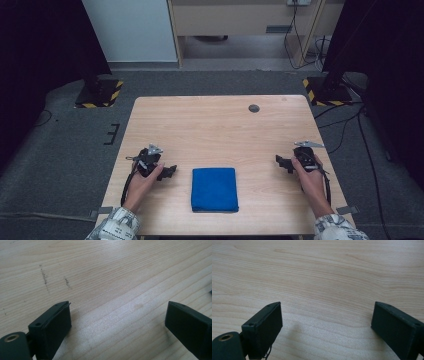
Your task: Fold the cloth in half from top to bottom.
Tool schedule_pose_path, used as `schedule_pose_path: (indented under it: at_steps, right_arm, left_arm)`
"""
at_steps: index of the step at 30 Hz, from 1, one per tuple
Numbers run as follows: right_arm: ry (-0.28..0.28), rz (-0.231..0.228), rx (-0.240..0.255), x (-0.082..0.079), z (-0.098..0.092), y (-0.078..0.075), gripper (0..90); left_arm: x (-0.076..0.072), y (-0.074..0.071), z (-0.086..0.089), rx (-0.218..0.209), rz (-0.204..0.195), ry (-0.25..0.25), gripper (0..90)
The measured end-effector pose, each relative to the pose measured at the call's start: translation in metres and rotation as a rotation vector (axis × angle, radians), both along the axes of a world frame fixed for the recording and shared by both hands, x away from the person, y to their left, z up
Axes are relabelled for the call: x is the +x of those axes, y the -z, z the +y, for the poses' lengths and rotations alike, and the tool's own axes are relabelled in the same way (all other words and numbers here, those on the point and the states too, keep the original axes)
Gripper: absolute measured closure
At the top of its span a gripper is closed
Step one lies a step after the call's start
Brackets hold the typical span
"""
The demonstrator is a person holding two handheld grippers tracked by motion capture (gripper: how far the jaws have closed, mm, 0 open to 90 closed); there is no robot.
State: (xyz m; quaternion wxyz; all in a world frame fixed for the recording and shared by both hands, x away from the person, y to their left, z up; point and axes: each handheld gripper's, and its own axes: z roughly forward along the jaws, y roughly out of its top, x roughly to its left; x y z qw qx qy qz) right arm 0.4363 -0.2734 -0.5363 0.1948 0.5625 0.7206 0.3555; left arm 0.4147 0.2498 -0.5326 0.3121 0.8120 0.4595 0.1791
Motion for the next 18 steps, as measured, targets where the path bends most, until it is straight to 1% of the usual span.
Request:
schedule_pose_path:
  at_steps: [1,2,4,7,8,12,18]
  right_arm:
    - [-0.008,-0.006,-0.018,0.0,0.001,0.001,9.2]
    - [-0.004,-0.009,-0.03,0.0,0.004,0.001,8.5]
    - [-0.014,-0.013,-0.066,-0.001,0.007,0.002,8.3]
    - [-0.019,-0.011,-0.102,-0.002,0.011,0.003,7.8]
    - [-0.027,-0.012,-0.122,-0.002,0.012,0.003,6.9]
    - [-0.059,-0.01,-0.123,-0.007,0.013,0.003,6.6]
    - [-0.09,-0.012,-0.124,-0.023,0.01,0.003,5.6]
  left_arm:
    - [0.0,0.001,0.0,-0.006,-0.006,0.004,4.3]
    - [0.0,0.003,0.0,-0.012,-0.014,0.001,2.6]
    - [-0.001,0.005,0.0,-0.022,-0.034,-0.007,1.1]
    - [-0.001,0.005,0.0,-0.021,-0.034,-0.006,0.8]
    - [-0.001,0.005,0.0,-0.022,-0.035,-0.007,0.8]
    - [-0.001,0.005,0.0,-0.021,-0.035,-0.011,0.8]
    - [-0.004,0.005,0.0,-0.019,-0.034,-0.024,0.8]
